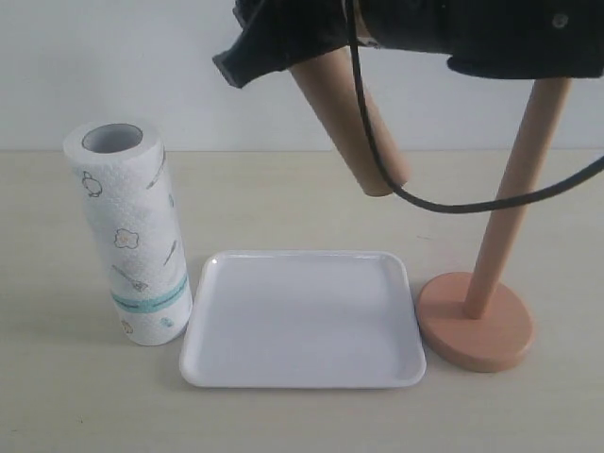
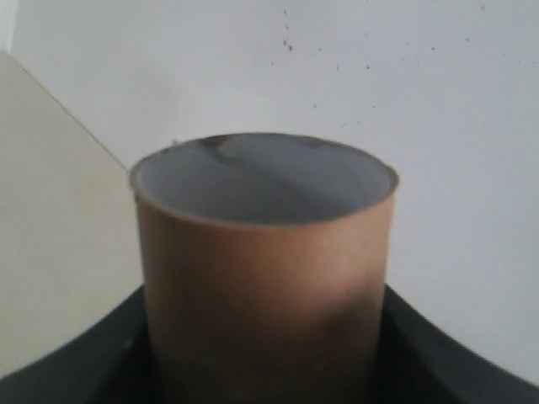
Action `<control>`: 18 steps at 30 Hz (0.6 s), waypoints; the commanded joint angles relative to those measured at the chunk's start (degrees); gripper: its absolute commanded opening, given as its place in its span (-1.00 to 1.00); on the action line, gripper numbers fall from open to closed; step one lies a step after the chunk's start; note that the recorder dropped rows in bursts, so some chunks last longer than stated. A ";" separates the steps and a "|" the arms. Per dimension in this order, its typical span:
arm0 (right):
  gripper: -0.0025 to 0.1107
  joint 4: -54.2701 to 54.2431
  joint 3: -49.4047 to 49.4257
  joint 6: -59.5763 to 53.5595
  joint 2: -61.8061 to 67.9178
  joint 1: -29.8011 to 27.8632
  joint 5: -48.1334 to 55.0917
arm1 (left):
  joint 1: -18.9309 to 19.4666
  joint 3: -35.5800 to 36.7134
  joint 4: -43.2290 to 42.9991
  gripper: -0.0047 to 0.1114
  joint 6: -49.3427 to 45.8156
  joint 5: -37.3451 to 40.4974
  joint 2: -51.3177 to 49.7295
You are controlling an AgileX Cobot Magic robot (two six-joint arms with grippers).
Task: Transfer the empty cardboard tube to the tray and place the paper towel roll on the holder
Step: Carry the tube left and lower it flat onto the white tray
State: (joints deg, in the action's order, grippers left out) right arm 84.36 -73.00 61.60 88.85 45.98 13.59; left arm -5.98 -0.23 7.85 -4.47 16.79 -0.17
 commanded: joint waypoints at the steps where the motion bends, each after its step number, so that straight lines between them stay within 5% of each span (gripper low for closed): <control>1: -0.96 -28.92 -0.11 -32.61 -0.13 1.55 9.19 | 0.23 0.23 0.52 -0.85 -0.15 -0.11 0.17; 8: -0.96 -48.42 -0.26 -57.91 5.72 1.55 14.16 | 0.23 0.23 0.52 -0.85 -0.15 -0.11 0.17; 18: -0.96 -51.06 -0.26 -63.20 13.85 1.55 14.04 | 0.23 0.23 0.52 -0.85 -0.15 -0.11 0.17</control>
State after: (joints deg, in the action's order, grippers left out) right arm 33.63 -73.00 0.43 101.41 47.42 27.62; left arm -5.98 -0.23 7.85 -4.47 16.79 -0.17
